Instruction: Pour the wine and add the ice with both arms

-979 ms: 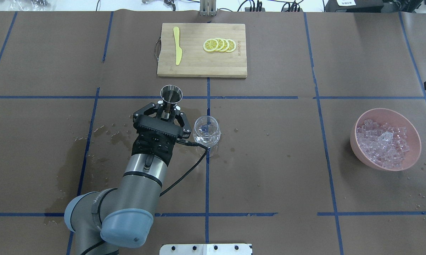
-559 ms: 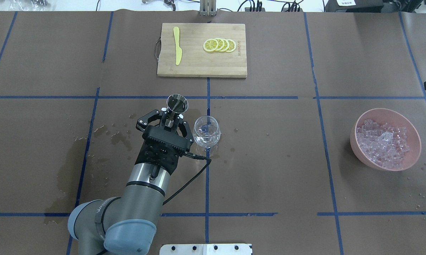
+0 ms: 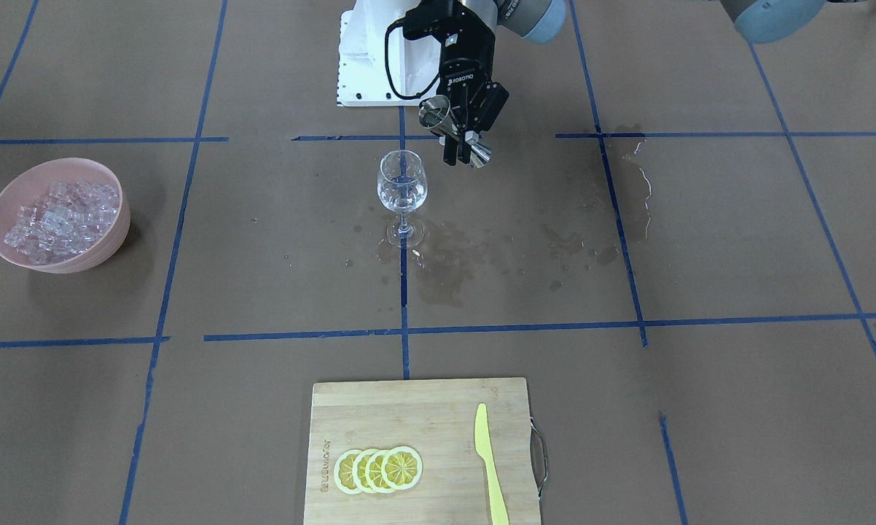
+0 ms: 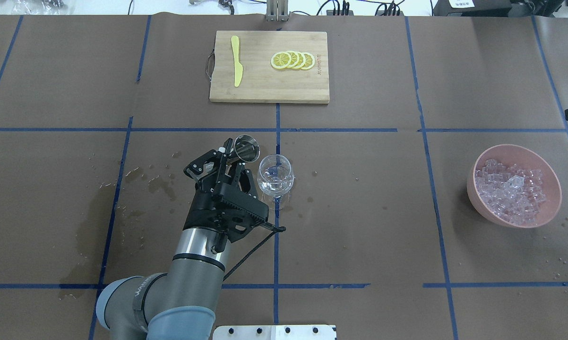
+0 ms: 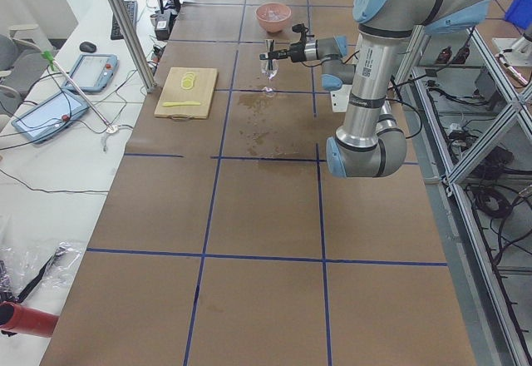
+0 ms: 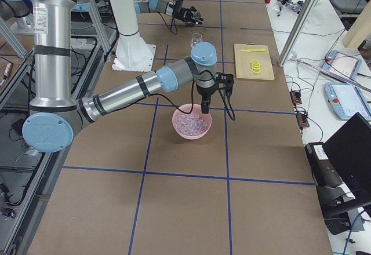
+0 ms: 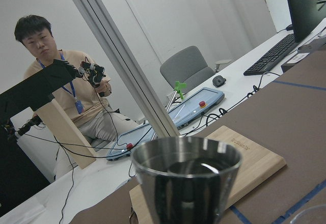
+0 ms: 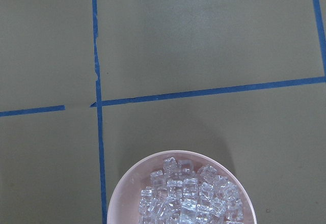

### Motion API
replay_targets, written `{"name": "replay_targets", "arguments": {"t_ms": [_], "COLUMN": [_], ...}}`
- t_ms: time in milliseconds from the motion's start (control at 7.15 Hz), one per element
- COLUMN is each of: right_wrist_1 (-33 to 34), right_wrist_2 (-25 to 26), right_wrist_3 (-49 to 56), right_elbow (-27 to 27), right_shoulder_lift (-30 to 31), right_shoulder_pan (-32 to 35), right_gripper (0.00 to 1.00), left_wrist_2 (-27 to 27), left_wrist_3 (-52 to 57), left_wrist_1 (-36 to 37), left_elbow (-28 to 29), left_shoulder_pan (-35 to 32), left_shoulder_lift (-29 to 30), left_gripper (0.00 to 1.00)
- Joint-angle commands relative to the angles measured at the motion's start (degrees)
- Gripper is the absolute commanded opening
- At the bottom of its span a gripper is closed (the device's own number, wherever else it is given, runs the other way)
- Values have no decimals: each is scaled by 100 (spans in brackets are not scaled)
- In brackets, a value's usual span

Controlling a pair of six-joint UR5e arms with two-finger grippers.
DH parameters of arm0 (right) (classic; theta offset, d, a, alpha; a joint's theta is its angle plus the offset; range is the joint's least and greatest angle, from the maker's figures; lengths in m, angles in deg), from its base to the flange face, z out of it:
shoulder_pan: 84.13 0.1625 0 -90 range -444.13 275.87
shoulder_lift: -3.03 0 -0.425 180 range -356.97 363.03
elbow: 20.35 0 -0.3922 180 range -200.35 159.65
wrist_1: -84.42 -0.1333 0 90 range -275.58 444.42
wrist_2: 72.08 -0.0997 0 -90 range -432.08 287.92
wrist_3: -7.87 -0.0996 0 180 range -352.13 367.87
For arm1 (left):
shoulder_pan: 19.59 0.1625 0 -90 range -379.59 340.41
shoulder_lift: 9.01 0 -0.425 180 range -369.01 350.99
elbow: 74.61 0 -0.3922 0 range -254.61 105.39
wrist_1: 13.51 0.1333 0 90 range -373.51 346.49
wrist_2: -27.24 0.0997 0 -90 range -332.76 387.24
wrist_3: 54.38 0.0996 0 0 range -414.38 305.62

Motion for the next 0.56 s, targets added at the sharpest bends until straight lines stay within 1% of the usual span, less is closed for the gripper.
{"name": "replay_targets", "arguments": {"t_ms": [0,419], "right_wrist_1": [-6,-6], "right_wrist_2": [0,0], "right_wrist_3": [0,0], "right_elbow": [0,0], "right_shoulder_lift": [0,0], "right_shoulder_pan": [-5,-5], "right_gripper": [100,100], "left_wrist_2": [110,110], "left_wrist_3": [769,1841], "left_wrist_1": [7,7], "left_elbow": [29,38], "left_shoulder_pan": [27,27], "left_shoulder_lift": [7,86], "left_gripper": [0,0]}}
